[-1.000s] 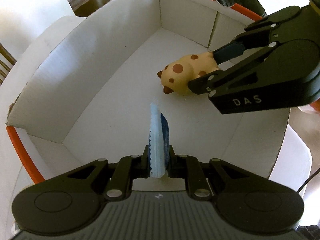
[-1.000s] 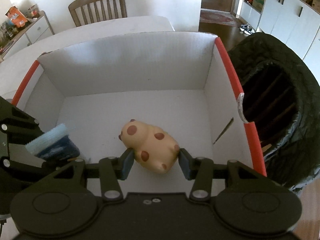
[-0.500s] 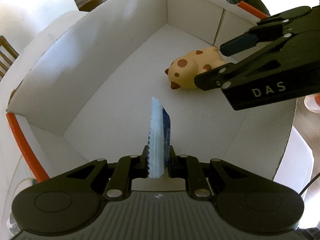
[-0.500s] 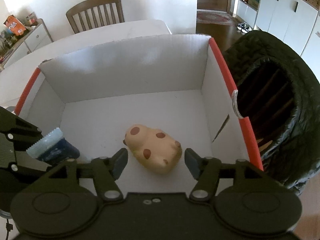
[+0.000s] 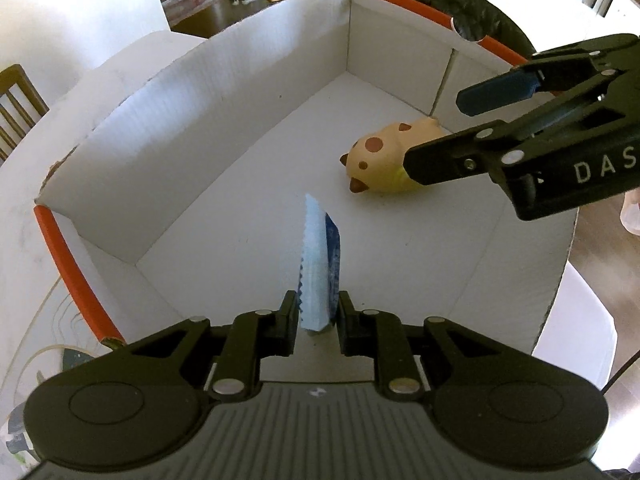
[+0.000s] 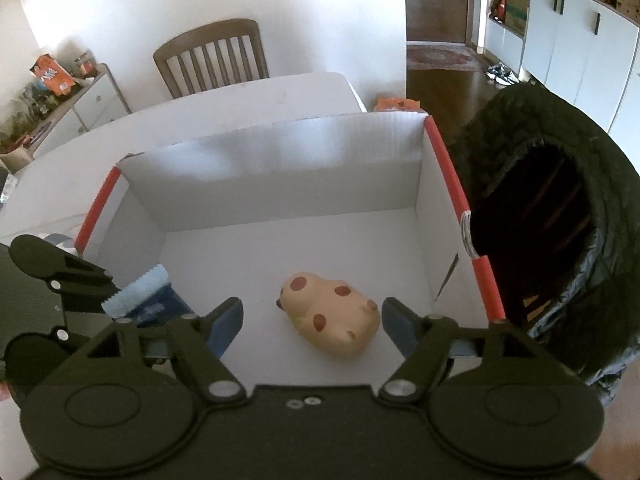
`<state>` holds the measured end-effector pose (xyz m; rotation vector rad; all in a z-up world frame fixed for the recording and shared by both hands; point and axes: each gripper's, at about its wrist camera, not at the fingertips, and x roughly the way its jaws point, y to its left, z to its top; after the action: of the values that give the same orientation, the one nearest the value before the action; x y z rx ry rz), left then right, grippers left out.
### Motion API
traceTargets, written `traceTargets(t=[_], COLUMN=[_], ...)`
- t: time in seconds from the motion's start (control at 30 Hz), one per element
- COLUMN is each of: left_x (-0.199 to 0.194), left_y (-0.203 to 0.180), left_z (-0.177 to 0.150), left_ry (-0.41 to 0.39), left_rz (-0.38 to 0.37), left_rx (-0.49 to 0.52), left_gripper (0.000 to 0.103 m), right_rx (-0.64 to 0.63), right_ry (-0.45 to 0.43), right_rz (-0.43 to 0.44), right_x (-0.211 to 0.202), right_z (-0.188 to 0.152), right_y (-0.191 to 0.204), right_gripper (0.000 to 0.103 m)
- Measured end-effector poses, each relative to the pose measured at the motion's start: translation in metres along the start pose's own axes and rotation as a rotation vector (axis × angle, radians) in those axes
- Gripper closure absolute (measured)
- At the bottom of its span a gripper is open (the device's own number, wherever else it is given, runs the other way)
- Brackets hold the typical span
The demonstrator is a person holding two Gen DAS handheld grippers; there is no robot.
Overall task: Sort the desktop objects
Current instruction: 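Open the right gripper to drop the pig while the left gripper releases the bar into the box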
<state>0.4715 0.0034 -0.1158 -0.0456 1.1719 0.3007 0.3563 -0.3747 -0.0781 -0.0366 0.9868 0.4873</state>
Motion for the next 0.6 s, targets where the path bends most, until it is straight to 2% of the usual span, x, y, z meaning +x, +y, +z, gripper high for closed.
traceTargets(t=[0.13,0.2,0.23,0.27,0.53,0.6], left_x=[-0.007,-0.010,-0.010,-0.017,-0.037,-0.038], left_y=[0.000,-0.008,-0.009,-0.007,0.008,0.010], left_z=[-0.018,-0.008,-0.010,-0.009,-0.014,-0.014], left_ry=[-0.017,-0.026,-0.030,-0.036,-0.076,-0.085], left_rz=[-0.013,-0.027,-0.034,-0.038,-0.057,-0.056], left_rx=[-0.005,-0.011,-0.015,-0.017,-0.052,-0.063], left_gripper=[0.077,0.071,0.062,0.058,0.048,0.035], right_rx=[0.013,0.016,0.015,0.014,0.024,0.029], right_ry=[-0.007,-0.011,-0.014,-0.017,-0.034,-0.040], right_rz=[0.010,0.015,0.016,0.016,0.030,0.035], right_x=[-0.003,-0.004,-0.005,-0.006,-0.014,-0.017], right_z=[-0.002,-0.002,-0.003,-0.003,-0.004,-0.003], right_y=[-0.002,-0.001,-0.001,0.000,-0.001,-0.002], right_gripper=[0.027,0.026,0.026,0.025,0.025,0.024])
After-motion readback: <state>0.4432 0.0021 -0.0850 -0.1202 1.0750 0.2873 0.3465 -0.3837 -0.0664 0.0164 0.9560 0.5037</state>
